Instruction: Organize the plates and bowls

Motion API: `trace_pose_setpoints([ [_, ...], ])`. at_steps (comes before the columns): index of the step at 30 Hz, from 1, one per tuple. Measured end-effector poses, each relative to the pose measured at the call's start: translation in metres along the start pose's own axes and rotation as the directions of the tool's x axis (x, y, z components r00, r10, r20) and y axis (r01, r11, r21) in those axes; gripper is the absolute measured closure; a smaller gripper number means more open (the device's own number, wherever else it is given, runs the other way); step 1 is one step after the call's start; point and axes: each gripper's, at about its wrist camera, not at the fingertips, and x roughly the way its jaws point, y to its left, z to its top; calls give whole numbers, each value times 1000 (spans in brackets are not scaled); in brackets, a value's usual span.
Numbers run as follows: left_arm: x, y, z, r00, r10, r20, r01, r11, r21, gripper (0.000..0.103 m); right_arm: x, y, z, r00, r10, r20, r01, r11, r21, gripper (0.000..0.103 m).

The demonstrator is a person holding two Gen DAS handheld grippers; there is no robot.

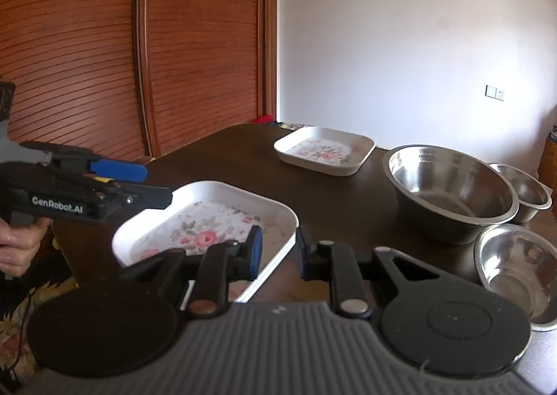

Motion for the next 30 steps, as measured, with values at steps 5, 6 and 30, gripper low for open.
trace_pose_setpoints([
  [5, 3, 0, 8, 1000, 0, 1, 0, 1000, 7, 4, -2, -2, 5, 1000, -13, 13, 13, 1000, 2, 79],
  [6, 4, 1, 11, 1000, 0, 3, 0, 1000, 9, 3, -2, -4, 8, 1000, -16, 17, 16, 1000, 4, 77],
  [30, 118, 65, 89, 999, -3, -51, 2, 1000, -8, 3, 80, -62, 101, 1000, -2, -26, 2, 1000, 6, 45],
])
